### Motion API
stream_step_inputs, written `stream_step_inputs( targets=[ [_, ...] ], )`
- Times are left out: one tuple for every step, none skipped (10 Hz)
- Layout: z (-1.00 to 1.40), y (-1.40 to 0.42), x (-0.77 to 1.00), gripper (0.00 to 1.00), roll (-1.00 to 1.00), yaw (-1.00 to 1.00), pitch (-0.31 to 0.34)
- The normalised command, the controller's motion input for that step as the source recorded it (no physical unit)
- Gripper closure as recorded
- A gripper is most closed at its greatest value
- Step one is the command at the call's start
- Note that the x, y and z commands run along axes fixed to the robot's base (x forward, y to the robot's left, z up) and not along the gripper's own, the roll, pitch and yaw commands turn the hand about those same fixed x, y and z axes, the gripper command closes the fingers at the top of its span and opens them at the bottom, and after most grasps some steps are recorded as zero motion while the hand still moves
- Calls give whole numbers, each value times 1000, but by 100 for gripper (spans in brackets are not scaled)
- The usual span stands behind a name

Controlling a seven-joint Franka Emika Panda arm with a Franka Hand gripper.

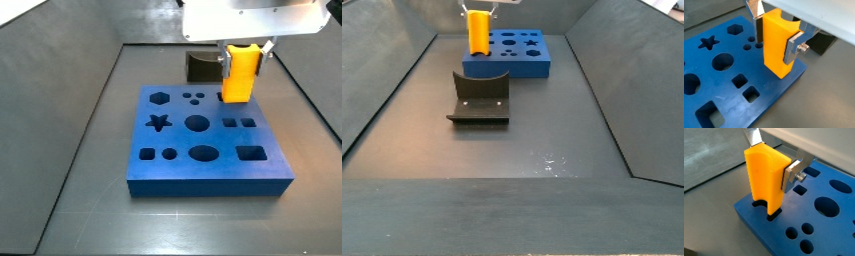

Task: Pick up the arch object. Move up. Rotate the arch object. Move to above the board. Insert the arch object.
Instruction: Insert the arch object.

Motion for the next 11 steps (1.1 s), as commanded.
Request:
stream_step_inputs(
  targets=[
    [-131, 100, 0, 100, 351, 249, 303],
    [-126, 46, 0, 100, 297, 234, 339],
    [-203, 0, 0, 100, 210, 203, 343],
    [-443, -29, 43, 100, 46, 140, 347],
    [-551, -117, 340, 100, -44, 0, 319],
    [-497, -177, 534, 100, 0, -129, 301],
    [-634, -180, 574, 100, 60, -143, 261],
    [-683, -180, 520, 100, 71, -229, 223],
    [-806, -154, 569, 100, 100, -249, 156],
    [-914, -149, 446, 100, 146, -191, 81],
    [-317, 26, 251, 100, -53, -74, 0]
  ],
)
